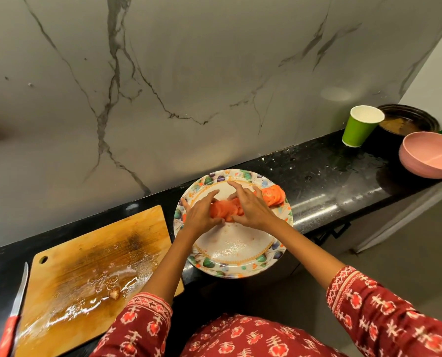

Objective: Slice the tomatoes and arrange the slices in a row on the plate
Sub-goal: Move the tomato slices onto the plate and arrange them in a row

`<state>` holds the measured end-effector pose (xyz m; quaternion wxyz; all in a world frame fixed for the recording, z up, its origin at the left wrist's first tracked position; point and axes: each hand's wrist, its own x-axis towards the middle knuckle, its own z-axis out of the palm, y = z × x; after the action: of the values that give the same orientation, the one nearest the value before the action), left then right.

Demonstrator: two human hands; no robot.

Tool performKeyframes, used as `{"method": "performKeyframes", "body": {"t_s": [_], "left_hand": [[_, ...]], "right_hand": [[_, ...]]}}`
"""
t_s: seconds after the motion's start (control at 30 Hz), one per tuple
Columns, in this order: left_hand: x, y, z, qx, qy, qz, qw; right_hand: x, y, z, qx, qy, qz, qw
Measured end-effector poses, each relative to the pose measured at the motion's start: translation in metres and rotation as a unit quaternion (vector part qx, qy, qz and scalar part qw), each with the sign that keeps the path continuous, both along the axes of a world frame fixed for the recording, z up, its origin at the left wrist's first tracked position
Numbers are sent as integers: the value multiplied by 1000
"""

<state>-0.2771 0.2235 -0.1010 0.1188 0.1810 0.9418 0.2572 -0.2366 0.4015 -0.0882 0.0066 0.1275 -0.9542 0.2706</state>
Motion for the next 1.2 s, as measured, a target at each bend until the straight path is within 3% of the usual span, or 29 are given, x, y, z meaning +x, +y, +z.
{"method": "performKeyframes", "body": {"t_s": [0.3, 0.6, 0.8, 1.2], "left_hand": [[0, -3, -4, 69, -1, 1, 998], [7, -4, 7, 41, 30, 23, 998], [8, -6, 5, 82, 3, 38, 996], [13, -3, 10, 23, 24, 29, 999]], "right_hand": [[-11, -12, -1, 2, -36, -3, 999], [-9, -4, 1, 21, -16, 6, 1000], [-13, -17, -2, 34, -41, 28, 998], [-11, -4, 2, 30, -15, 30, 999]]}}
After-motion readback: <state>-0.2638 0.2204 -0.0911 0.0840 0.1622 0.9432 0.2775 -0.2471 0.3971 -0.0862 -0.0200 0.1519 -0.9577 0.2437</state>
